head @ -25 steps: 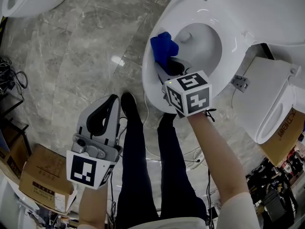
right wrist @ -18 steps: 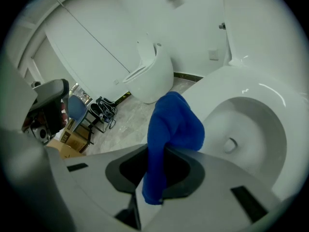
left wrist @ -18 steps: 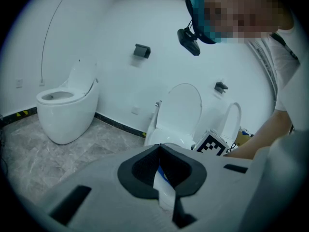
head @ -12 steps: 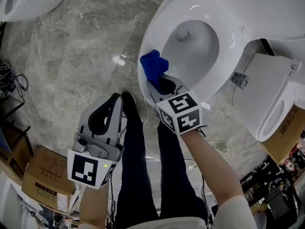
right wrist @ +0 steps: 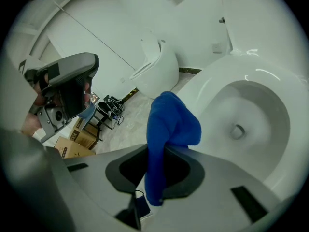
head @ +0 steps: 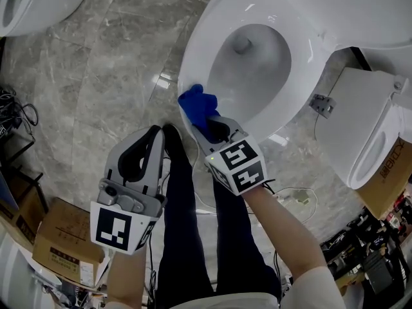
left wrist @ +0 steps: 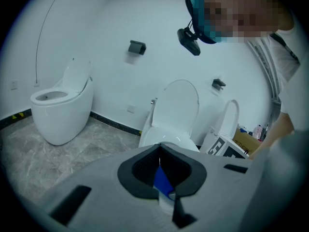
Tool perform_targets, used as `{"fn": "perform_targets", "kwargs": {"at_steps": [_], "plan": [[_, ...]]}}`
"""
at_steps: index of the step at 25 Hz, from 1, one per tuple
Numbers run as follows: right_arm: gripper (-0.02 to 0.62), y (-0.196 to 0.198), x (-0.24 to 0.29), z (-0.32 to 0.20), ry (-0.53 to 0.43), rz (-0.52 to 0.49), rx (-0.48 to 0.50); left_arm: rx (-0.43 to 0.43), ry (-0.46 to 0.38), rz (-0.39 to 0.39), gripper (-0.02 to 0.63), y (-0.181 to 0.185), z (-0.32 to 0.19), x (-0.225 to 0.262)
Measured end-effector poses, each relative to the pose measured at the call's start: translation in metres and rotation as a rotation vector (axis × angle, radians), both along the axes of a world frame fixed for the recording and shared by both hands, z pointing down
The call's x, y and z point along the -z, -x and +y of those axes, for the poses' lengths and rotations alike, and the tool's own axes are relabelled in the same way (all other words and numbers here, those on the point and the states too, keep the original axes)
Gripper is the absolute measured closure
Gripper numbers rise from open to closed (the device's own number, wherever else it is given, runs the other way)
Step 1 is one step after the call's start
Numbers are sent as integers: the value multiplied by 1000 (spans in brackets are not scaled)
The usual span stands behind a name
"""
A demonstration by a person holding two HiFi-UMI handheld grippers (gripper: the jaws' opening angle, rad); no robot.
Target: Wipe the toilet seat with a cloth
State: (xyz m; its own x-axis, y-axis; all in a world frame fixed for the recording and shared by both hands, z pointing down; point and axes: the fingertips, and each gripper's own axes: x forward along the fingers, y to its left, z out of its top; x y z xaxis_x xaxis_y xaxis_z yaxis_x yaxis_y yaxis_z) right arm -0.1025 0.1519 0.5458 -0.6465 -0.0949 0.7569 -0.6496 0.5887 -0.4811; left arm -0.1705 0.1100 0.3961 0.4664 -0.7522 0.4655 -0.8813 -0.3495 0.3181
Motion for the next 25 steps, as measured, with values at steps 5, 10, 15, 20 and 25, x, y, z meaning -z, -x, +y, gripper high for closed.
{"fn": "perform_targets", "kwargs": {"at_steps": [5,10,15,20,25], "plan": [[522,-9,0,12,-7,-9,-23,-13,9,0,597,-13,-2,-2],[522,-22,0,23,7,-8,-47,-17,7,-2,597,-23,-6,-3],[522,-40,-2,30,23,-3,-78,-31,9,-11,597,-33,-10,-3],[522,-61,-5,31,35,12,-105,-38,10,-13,597,-44,-16,-2],[522,-88,-8,30,43,37,-133,-63,8,-12,597,-64,-19,-1]]}}
